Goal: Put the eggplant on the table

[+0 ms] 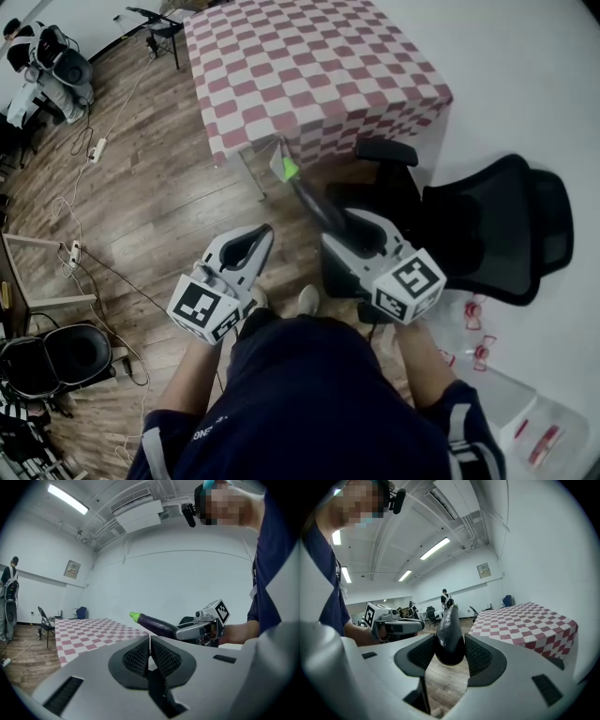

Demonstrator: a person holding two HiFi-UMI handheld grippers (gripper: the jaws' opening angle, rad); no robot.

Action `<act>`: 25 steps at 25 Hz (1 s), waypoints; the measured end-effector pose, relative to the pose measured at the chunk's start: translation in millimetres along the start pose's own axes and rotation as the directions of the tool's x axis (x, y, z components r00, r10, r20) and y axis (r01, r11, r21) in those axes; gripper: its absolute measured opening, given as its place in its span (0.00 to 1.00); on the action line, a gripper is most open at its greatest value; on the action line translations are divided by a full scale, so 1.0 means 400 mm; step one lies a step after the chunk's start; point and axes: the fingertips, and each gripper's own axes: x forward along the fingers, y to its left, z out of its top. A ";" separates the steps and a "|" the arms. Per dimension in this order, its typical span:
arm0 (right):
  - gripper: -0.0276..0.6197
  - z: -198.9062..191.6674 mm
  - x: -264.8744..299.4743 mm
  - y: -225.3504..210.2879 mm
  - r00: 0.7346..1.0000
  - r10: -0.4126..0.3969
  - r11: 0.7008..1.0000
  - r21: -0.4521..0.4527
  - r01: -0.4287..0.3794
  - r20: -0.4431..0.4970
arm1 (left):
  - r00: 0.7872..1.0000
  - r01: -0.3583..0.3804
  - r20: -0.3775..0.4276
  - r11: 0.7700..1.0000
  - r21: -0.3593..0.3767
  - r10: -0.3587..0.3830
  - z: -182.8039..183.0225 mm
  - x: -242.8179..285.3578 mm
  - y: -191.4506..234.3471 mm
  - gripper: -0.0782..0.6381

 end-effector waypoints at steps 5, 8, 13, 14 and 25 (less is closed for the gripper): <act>0.37 -0.020 -0.014 -0.031 1.000 -0.005 1.000 0.018 0.006 -0.015 | 1.000 -0.003 -0.005 1.000 -0.003 0.003 -0.001 0.027 -0.015 0.15; 0.37 -0.014 0.000 -0.038 1.000 0.004 1.000 0.014 -0.004 -0.013 | 1.000 -0.006 -0.006 1.000 -0.003 0.006 0.004 0.040 -0.004 0.15; 0.37 0.003 0.031 -0.064 1.000 0.005 1.000 0.008 -0.005 -0.012 | 1.000 -0.005 -0.001 1.000 0.006 0.005 0.011 0.064 0.035 0.15; 0.37 0.003 0.036 -0.071 1.000 0.004 1.000 0.006 -0.004 -0.015 | 1.000 -0.005 0.000 1.000 0.004 0.005 0.010 0.070 0.043 0.15; 0.37 0.004 0.194 -0.221 0.994 -0.087 0.995 0.033 0.090 -0.067 | 0.999 0.043 -0.030 0.999 -0.023 -0.044 -0.013 0.167 0.264 0.15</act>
